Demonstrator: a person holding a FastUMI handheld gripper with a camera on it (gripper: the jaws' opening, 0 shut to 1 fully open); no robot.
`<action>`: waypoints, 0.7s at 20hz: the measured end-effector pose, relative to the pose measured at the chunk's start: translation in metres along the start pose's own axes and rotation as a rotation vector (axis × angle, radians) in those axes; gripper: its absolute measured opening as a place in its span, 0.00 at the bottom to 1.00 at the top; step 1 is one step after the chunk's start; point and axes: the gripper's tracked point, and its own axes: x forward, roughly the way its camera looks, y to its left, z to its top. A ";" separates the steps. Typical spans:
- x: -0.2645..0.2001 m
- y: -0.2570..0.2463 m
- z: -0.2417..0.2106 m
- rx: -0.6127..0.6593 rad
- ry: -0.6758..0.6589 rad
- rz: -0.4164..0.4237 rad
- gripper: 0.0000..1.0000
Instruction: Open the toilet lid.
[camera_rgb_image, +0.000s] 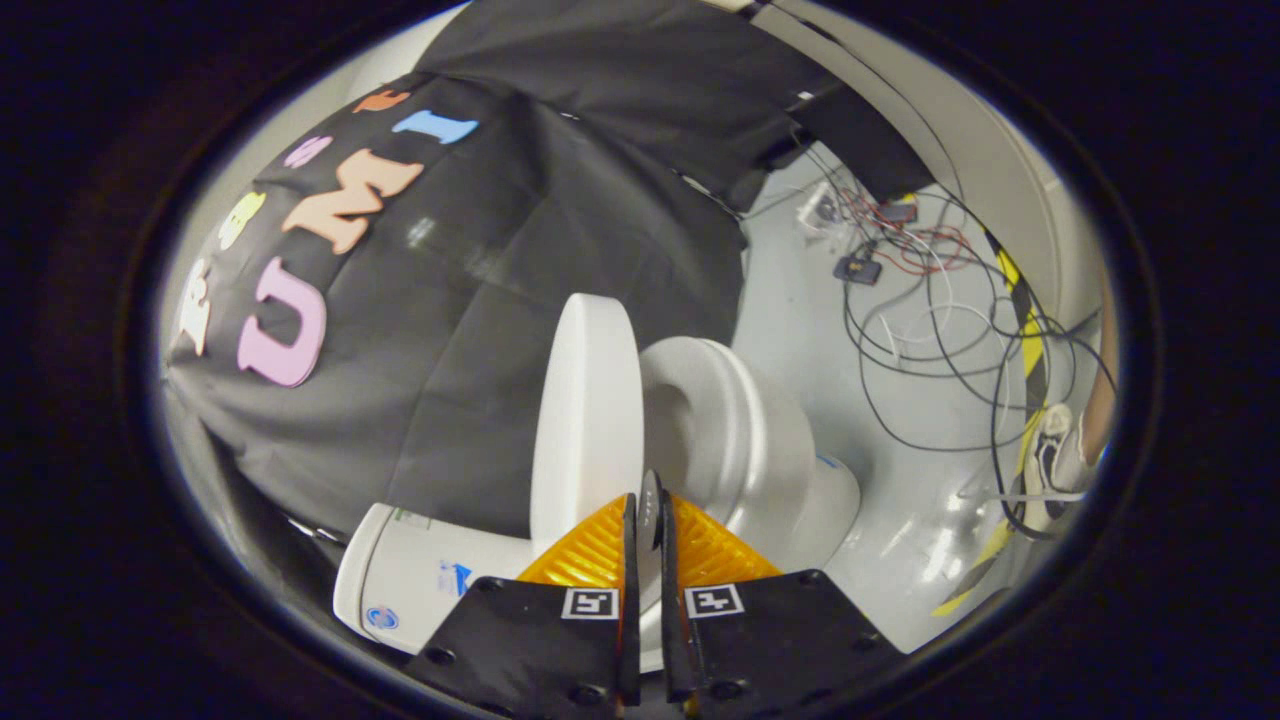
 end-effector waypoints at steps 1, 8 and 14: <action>-0.005 0.010 0.002 -0.038 -0.008 0.014 0.10; -0.030 0.103 0.003 -0.314 0.002 0.172 0.10; -0.049 0.159 -0.013 -0.495 0.014 0.308 0.10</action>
